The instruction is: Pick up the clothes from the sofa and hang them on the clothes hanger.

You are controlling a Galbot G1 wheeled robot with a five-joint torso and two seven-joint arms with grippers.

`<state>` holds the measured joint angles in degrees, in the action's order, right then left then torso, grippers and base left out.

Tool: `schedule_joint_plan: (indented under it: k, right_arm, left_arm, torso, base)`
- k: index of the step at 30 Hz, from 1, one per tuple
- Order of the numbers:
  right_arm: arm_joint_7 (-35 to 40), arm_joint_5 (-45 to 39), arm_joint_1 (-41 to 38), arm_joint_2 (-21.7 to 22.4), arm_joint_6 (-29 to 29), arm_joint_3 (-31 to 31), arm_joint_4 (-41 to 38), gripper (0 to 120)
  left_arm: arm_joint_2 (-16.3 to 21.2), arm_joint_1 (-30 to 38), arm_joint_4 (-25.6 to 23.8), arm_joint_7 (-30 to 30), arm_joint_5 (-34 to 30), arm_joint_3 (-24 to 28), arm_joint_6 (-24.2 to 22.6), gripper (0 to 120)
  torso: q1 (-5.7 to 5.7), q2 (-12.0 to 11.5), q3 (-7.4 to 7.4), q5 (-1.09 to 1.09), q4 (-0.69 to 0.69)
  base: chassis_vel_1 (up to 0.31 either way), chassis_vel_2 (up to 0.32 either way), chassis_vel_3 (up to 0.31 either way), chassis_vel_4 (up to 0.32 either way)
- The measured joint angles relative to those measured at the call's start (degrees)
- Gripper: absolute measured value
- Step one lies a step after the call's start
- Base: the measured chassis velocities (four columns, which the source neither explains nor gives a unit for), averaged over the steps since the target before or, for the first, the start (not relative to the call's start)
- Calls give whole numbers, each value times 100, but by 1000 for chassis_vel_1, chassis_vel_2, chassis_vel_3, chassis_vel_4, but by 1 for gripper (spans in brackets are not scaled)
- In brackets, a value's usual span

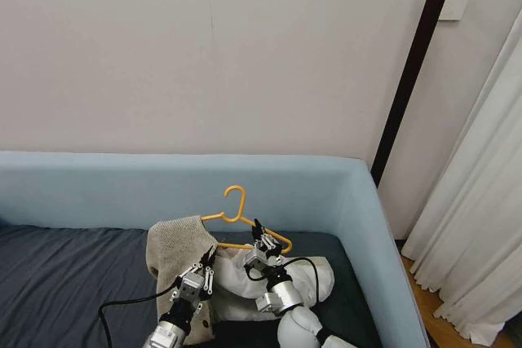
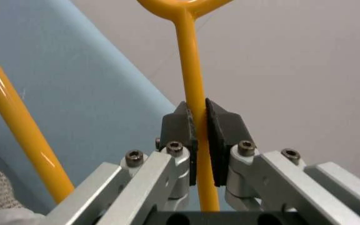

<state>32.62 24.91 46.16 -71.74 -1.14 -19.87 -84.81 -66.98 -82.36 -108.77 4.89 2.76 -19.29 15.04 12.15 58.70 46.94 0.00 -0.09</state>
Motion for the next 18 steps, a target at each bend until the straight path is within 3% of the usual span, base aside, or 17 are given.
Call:
schedule_joint_plan:
  k: [2,7,12,18]
  right_arm:
    - [19,11,15,-7,74,30,8,5]
    - [118,122,57,-149,431,188,191,5]
    - [213,347,120,-358,774,364,379,5]
    - [297,641,208,-589,1158,570,553,5]
  left_arm:
    - [0,0,28,3,16,-6,59,0]
    - [-6,-32,124,5,96,-36,329,17]
    - [70,-276,178,-47,177,-233,939,35]
    - [532,-1144,-127,-94,-31,-681,1735,60]
  torso:
    - [0,0,0,0,0]
    - [0,0,0,-1,0]
    - [0,0,0,-1,0]
    - [0,0,0,-3,2]
  base:
    - [0,0,0,0]
    - [0,0,0,0]
    - [0,0,0,0]
    - [0,0,0,0]
